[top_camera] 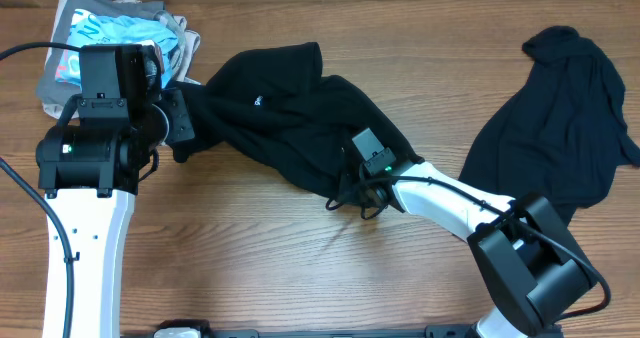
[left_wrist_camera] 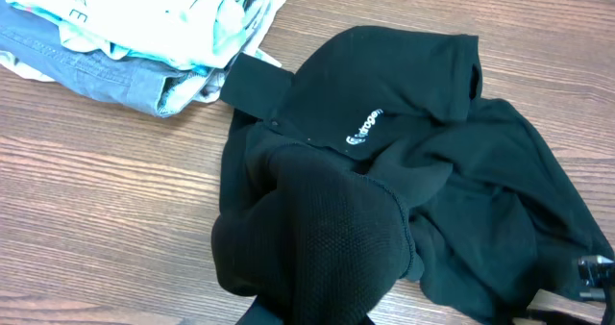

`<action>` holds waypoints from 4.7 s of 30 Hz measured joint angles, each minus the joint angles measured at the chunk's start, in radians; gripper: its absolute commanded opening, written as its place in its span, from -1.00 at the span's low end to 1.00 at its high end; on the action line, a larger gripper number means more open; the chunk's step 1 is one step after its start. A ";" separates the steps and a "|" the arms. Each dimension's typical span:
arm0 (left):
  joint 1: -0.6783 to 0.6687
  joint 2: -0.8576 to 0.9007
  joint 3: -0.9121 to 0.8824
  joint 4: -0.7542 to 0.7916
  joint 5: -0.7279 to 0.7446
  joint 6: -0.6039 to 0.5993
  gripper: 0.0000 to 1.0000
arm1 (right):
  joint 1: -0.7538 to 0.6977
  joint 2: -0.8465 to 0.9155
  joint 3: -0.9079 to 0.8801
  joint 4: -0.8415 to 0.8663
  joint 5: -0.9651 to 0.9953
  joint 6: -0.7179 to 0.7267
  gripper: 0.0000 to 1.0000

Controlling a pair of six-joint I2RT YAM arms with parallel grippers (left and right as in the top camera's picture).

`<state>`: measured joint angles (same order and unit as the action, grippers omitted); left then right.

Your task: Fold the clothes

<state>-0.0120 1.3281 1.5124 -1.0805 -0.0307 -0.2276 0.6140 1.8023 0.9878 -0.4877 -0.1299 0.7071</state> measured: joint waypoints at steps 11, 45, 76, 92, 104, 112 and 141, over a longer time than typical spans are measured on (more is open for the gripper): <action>0.000 0.000 0.000 0.011 -0.030 0.003 -0.92 | -0.290 -0.220 0.364 -0.521 -0.012 -0.169 -0.92; -0.002 -0.008 0.287 0.055 -0.023 0.121 -0.92 | -0.793 -0.518 0.848 -0.887 -0.129 -0.451 -0.92; -0.008 0.016 0.513 -0.209 -0.094 0.128 -0.92 | -0.887 -0.420 1.259 -1.204 -0.105 -0.540 -0.92; -0.008 0.654 0.506 0.085 -0.046 0.131 -0.92 | -0.782 0.077 0.946 -0.679 -0.114 -0.576 -0.91; -0.046 0.954 0.502 0.531 0.035 0.130 1.00 | -0.709 0.358 0.934 -0.258 -0.067 -0.576 1.00; -0.067 0.950 0.535 0.380 0.042 0.130 1.00 | -0.690 0.359 0.972 -0.378 -0.135 -0.577 1.00; -0.067 0.505 0.610 -0.381 0.059 0.123 1.00 | -0.693 -0.054 1.004 -0.906 -0.199 -0.576 1.00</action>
<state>-0.0788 1.8332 2.1223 -1.4612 0.0280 -0.1043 -0.0788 1.7481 1.9919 -1.3933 -0.3290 0.1314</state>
